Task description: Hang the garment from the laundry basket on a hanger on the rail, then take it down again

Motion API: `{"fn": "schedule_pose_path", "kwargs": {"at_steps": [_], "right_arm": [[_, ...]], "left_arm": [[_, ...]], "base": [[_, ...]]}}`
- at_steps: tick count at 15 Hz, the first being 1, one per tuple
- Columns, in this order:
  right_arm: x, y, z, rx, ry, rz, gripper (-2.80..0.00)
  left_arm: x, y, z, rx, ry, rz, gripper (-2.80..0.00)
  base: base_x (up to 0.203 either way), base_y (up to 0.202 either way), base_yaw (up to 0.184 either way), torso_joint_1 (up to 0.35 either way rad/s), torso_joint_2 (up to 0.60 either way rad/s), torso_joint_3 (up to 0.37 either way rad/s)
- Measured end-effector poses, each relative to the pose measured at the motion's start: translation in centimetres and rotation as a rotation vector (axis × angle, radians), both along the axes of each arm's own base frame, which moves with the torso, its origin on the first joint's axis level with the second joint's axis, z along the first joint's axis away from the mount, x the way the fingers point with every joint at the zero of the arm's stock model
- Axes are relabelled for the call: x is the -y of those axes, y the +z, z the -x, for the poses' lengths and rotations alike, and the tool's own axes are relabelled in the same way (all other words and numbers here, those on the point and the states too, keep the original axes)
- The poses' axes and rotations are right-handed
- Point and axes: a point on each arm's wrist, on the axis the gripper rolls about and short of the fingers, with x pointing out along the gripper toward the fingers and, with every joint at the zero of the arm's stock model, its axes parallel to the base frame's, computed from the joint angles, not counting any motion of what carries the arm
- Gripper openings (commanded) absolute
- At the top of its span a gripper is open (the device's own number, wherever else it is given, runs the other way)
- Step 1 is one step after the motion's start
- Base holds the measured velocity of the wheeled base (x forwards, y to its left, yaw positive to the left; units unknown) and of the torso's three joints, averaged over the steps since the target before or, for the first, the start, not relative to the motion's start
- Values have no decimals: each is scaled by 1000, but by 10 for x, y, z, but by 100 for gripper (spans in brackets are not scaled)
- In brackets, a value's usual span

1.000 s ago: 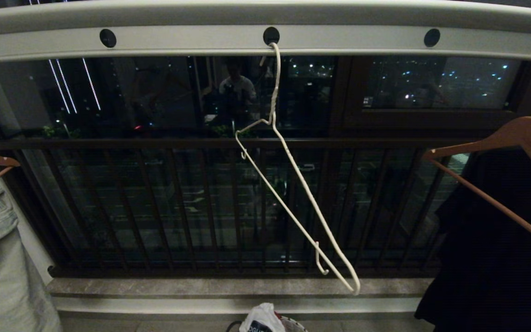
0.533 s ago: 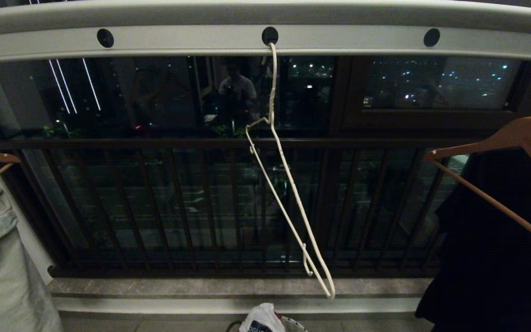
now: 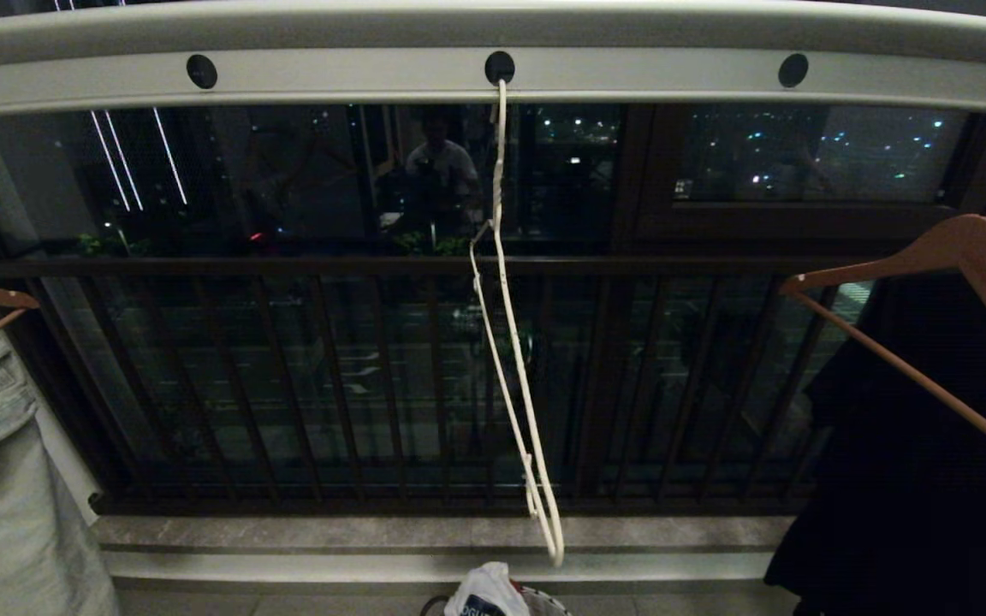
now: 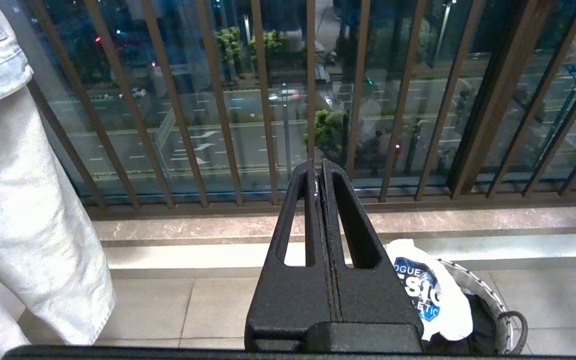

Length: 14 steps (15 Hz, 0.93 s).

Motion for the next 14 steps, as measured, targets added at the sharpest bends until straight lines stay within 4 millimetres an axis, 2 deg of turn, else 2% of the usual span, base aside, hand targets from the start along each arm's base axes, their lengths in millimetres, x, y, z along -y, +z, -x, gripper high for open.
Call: {"fn": "schedule_pose_path", "kwargs": {"at_steps": [14], "right_arm": [[0, 0, 0, 0, -6, -25, -280]], "left_arm": [[0, 0, 0, 0, 1, 0, -280]], "base": [[0, 0, 0, 0, 0, 0]]}}
